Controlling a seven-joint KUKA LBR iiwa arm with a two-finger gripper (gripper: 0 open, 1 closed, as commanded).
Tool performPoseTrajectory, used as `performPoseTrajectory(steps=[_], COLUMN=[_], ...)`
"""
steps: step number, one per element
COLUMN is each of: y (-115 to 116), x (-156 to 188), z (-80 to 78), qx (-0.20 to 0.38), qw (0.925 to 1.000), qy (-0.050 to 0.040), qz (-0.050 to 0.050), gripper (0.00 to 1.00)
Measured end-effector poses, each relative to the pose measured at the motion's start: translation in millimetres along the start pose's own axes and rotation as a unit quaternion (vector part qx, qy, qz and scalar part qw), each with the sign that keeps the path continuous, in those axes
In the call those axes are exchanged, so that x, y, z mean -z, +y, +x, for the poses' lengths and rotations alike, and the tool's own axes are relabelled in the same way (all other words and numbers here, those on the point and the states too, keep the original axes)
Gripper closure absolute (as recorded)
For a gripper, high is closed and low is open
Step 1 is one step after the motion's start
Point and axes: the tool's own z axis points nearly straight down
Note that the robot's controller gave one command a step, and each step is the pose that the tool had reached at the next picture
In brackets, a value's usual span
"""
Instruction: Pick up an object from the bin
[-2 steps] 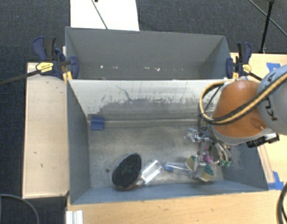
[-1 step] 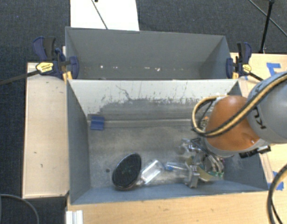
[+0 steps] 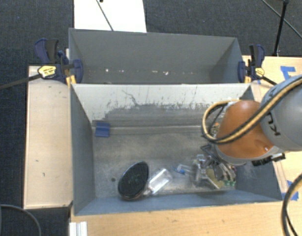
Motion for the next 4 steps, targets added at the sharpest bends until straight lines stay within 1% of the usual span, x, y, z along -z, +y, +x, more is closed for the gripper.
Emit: performPoseTrajectory(steps=[1, 2, 3, 4], y=[78.2, 77.4, 43.4, 44.4], x=[0.4, 186.3, 83.0, 86.1], z=[-6.1, -18.2, -72.4, -73.0], qx=[0.049, 0.017, -0.078, -0.076], qw=[0.9988, 0.9998, 0.9970, 0.9971], qy=[-0.0018, -0.0048, 0.0022, -0.0001], qz=[-0.002, -0.001, 0.001, 0.000], gripper=[1.00, 1.00, 1.00, 0.00])
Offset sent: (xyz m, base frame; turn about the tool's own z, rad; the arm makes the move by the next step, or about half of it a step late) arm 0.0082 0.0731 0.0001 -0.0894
